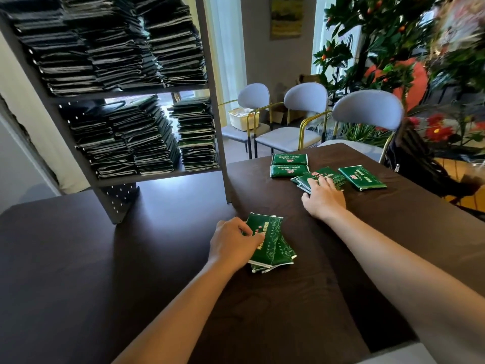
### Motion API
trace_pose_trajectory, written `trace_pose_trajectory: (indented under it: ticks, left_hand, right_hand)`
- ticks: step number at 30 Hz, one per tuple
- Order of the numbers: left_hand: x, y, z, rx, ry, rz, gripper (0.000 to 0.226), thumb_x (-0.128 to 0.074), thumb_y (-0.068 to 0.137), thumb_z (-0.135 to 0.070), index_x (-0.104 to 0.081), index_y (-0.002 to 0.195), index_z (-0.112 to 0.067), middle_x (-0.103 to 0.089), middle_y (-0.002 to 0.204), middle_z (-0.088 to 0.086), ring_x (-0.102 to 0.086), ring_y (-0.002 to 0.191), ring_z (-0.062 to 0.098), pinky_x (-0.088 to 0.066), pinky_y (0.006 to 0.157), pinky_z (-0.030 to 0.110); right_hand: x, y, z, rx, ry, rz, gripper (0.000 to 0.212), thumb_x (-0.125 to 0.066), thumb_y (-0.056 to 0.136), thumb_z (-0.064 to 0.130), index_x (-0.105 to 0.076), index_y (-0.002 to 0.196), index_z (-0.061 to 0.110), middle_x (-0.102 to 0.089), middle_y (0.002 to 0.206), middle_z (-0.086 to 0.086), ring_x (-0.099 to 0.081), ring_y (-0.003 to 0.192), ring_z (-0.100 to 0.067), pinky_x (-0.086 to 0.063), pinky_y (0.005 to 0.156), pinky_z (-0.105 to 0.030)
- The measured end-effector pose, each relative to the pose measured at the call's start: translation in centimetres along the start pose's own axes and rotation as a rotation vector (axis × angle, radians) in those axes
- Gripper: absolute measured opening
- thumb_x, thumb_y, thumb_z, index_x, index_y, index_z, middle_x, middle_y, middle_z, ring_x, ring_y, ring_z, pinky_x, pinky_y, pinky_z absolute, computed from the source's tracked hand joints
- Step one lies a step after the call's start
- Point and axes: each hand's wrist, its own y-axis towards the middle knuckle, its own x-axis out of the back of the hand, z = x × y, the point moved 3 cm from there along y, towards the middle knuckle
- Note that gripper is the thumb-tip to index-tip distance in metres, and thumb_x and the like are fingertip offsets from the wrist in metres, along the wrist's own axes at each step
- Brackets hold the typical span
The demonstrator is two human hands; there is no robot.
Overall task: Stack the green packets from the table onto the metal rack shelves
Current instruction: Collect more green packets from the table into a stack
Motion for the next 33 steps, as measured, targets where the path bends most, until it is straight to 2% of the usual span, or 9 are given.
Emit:
trace_pose_trajectory:
  ticks: [3,5,8,12,17,21,24,29,33]
  left_hand:
    - [-0.2,0.4,-0.1,-0.004,0.065,-0.009,0.032,-0.072,0.084,-0.053,-0.069,0.074,-0.023,-0.066,0.1,-0.004,-0.061,0.089,0.01,-0.041,0.065,0.024]
    - [-0.3,0.3,-0.4,-0.012,0.11,0.033,0.042,-0.067,0.089,-0.054,-0.067,0.067,-0.018,-0.066,0.078,-0.007,-0.062,0.076,0.008,-0.042,0.061,0.024]
    - [-0.5,0.2,-1.0,-0.011,0.168,0.108,0.049,-0.06,0.093,-0.057,-0.058,0.062,-0.019,-0.059,0.068,-0.009,-0.06,0.069,0.008,-0.045,0.061,0.025]
    - [-0.3,-0.1,-1.6,-0.027,0.169,0.152,0.04,-0.058,0.094,-0.055,-0.062,0.074,-0.021,-0.066,0.083,-0.004,-0.065,0.084,0.013,-0.056,0.079,0.033]
    - [0.3,-0.1,-1.4,-0.008,0.009,0.121,0.028,-0.047,0.101,-0.052,-0.056,0.092,-0.026,-0.058,0.085,-0.009,-0.056,0.079,0.008,-0.046,0.069,0.031]
    - [0.6,0.0,-1.1,0.065,-0.146,0.102,0.047,-0.036,0.102,-0.058,-0.063,0.094,-0.021,-0.067,0.093,0.002,-0.065,0.087,0.02,-0.055,0.087,0.042]
    - [0.7,0.0,-0.9,0.068,-0.127,0.1,0.048,-0.042,0.1,-0.059,-0.066,0.091,-0.019,-0.065,0.09,0.001,-0.061,0.085,0.017,-0.053,0.083,0.037]
    - [0.4,0.5,-0.5,0.069,-0.087,0.114,0.028,-0.067,0.091,-0.046,-0.065,0.079,-0.021,-0.067,0.082,-0.004,-0.063,0.082,0.013,-0.055,0.082,0.038]
    - [0.2,0.5,-0.7,0.086,-0.054,0.056,0.027,-0.07,0.088,-0.047,-0.064,0.09,-0.02,-0.063,0.092,-0.008,-0.058,0.085,0.01,-0.052,0.077,0.034]
  right_hand:
    - [0.6,-1.4,0.0,0.105,-0.089,-0.192,0.044,-0.043,0.1,0.017,-0.05,0.144,0.015,-0.06,0.136,-0.012,-0.055,0.126,-0.031,-0.05,0.095,-0.041]
    - [1.3,-2.8,0.3,0.16,-0.127,-0.239,0.041,-0.044,0.099,0.015,-0.055,0.139,0.015,-0.07,0.115,-0.012,-0.065,0.106,-0.034,-0.051,0.078,-0.037]
    - [1.9,-5.2,0.4,0.196,-0.121,-0.229,0.036,-0.045,0.1,0.022,-0.06,0.132,0.016,-0.072,0.11,-0.013,-0.067,0.101,-0.036,-0.052,0.077,-0.039]
    - [2.6,-8.6,0.2,0.236,0.054,-0.287,0.034,-0.047,0.1,0.019,-0.061,0.131,0.018,-0.073,0.112,-0.012,-0.067,0.103,-0.037,-0.049,0.08,-0.039]
    - [4.3,-12.7,1.5,0.359,0.427,-0.402,0.022,-0.063,0.093,0.013,-0.07,0.113,0.02,-0.076,0.096,-0.004,-0.069,0.086,-0.029,-0.045,0.069,-0.031]
    - [3.3,-15.5,3.6,0.618,0.49,-0.325,0.031,-0.066,0.084,0.004,-0.072,0.11,0.02,-0.075,0.107,0.003,-0.071,0.097,-0.019,-0.057,0.085,-0.036]
    - [1.7,-16.1,4.1,0.79,0.454,-0.167,0.039,-0.062,0.082,0.012,-0.069,0.12,0.022,-0.07,0.124,0.005,-0.066,0.114,-0.015,-0.055,0.097,-0.036]
    - [2.4,-12.6,3.3,0.557,0.762,-0.114,0.043,-0.052,0.082,0.032,-0.071,0.12,0.019,-0.072,0.112,0.007,-0.067,0.099,-0.005,-0.056,0.088,-0.032]
    - [2.6,-6.0,1.6,0.321,0.287,-0.137,0.054,-0.059,0.092,0.026,-0.048,0.145,0.02,-0.045,0.152,-0.007,-0.037,0.141,-0.023,-0.035,0.114,-0.039]
